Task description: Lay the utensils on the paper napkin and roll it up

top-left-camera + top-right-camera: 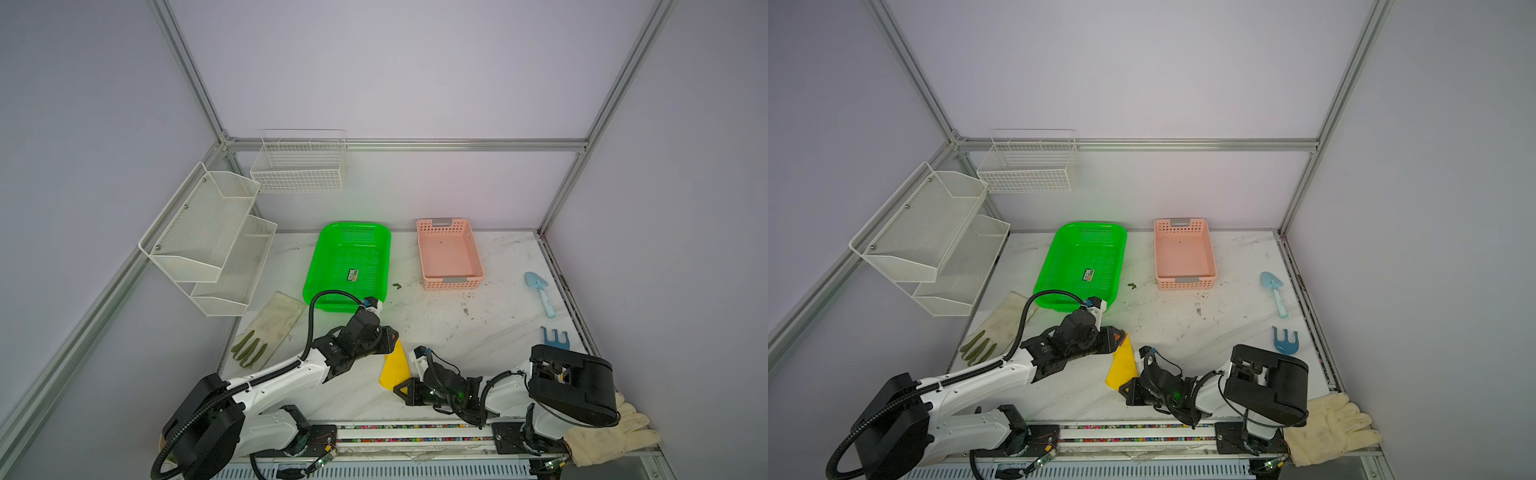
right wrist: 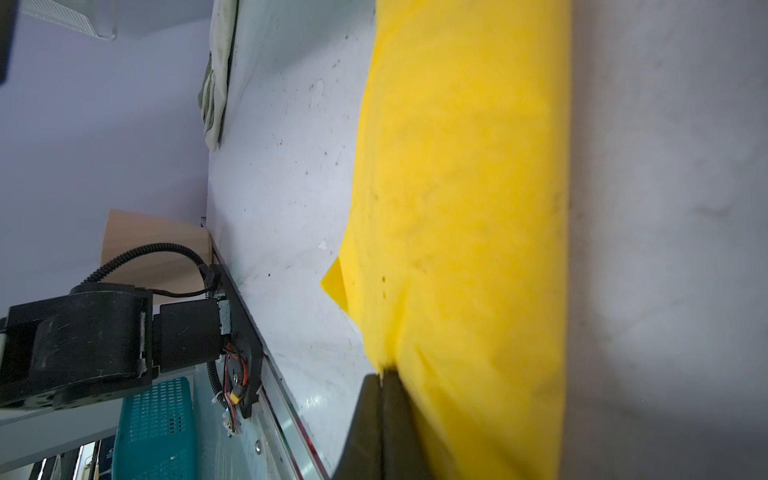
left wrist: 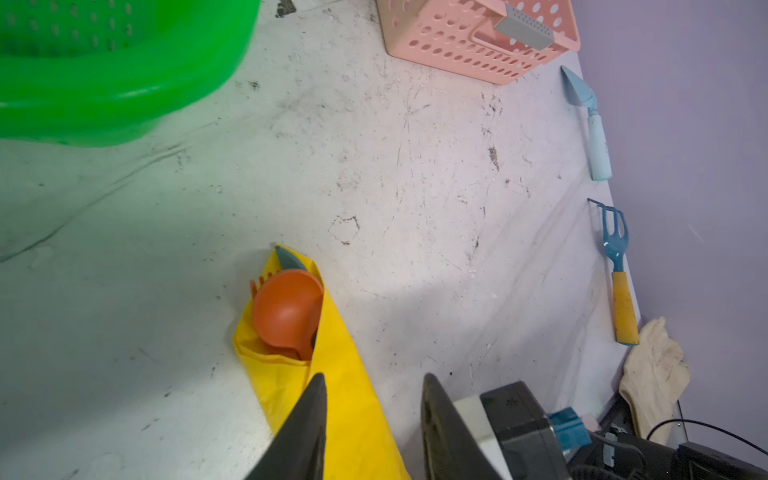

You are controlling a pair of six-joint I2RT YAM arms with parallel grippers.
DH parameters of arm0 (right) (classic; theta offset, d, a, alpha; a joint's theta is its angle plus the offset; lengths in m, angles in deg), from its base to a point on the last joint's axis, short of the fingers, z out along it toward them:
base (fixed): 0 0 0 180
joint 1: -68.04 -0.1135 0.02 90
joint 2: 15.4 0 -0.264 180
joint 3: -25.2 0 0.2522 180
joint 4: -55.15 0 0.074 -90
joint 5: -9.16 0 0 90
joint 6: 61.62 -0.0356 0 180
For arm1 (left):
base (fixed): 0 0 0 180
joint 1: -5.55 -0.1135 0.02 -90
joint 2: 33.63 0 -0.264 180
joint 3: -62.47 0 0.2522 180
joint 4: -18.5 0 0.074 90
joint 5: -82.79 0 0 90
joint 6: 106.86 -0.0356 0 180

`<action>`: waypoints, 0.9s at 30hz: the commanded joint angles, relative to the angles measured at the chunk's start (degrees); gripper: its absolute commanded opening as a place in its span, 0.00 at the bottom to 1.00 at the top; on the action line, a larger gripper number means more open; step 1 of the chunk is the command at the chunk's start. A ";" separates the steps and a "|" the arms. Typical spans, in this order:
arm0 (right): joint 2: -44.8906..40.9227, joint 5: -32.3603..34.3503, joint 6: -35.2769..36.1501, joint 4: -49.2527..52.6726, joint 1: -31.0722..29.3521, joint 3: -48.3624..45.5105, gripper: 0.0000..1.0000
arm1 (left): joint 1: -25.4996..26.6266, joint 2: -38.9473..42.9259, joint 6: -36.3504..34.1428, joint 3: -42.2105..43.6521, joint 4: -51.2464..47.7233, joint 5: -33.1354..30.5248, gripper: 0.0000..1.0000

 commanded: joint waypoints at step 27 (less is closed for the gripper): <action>-1.60 2.64 -1.53 6.75 -0.33 -1.82 0.00 | 4.83 -13.26 11.97 17.55 33.10 1.82 0.31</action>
